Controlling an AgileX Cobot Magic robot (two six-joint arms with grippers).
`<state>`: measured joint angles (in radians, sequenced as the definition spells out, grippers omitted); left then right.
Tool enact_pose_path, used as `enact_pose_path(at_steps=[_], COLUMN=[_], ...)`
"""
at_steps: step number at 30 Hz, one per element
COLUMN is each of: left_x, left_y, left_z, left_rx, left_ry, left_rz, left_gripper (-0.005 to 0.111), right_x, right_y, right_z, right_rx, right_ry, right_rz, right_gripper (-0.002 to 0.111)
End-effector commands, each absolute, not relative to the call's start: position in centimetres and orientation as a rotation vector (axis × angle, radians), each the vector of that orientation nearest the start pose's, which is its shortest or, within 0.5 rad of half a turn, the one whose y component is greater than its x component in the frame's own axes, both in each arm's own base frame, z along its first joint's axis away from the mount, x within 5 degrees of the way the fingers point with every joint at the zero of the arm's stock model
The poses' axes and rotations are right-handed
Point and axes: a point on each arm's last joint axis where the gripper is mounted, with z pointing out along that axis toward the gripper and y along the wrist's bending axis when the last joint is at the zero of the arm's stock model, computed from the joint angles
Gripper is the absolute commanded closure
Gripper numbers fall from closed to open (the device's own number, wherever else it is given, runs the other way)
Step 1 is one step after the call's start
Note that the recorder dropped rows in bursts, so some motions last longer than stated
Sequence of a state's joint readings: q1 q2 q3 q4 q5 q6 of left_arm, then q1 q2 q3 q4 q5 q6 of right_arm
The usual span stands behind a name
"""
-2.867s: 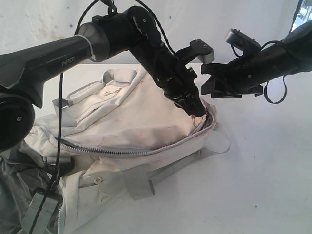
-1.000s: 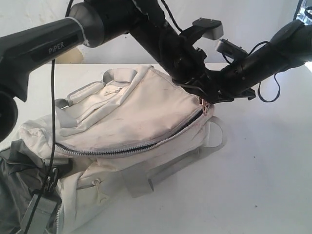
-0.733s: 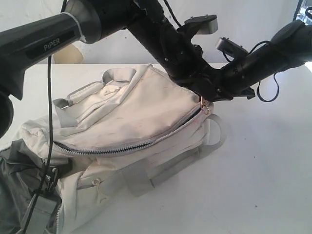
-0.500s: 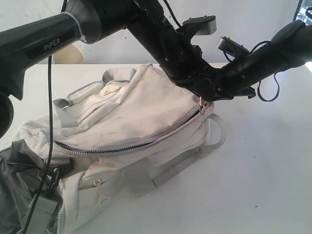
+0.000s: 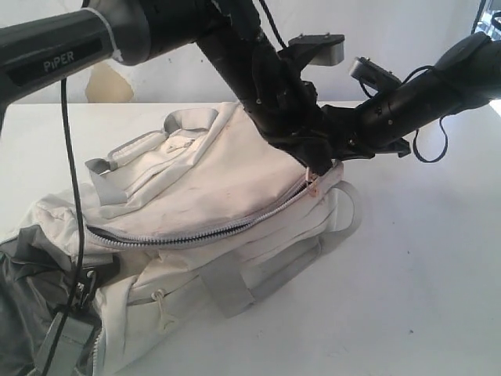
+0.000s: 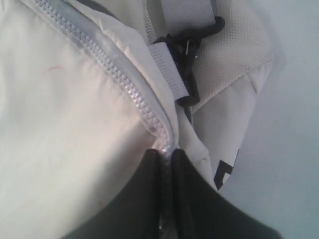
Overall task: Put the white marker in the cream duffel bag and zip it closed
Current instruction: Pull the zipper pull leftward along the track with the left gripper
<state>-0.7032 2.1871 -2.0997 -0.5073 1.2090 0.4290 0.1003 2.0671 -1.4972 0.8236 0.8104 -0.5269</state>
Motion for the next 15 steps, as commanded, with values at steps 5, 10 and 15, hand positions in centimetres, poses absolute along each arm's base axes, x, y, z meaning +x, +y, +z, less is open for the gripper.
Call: enact_pose_path(at_steps=[5, 10, 15], left_x=[31.9, 30.8, 30.2], left_y=[-32.3, -31.3, -30.0], left_z=[29.7, 30.0, 29.6], left_rx=[1.408, 1.433, 1.465], left_ry=[2.393, 2.406, 2.434], left_rz=[-0.690, -0.669, -0.570], left_gripper=[0.107, 0.107, 0.107], right_x=[43.4, 43.4, 43.5], right_y=[8.4, 8.4, 8.4], right_z=[18.9, 18.9, 18.9], right_rx=[-0.128, -0.127, -0.126], right_ry=[2.590, 2.590, 2.589], right_rz=[0.772, 0.772, 0.771], right_gripper=[0.108, 0.108, 0.108])
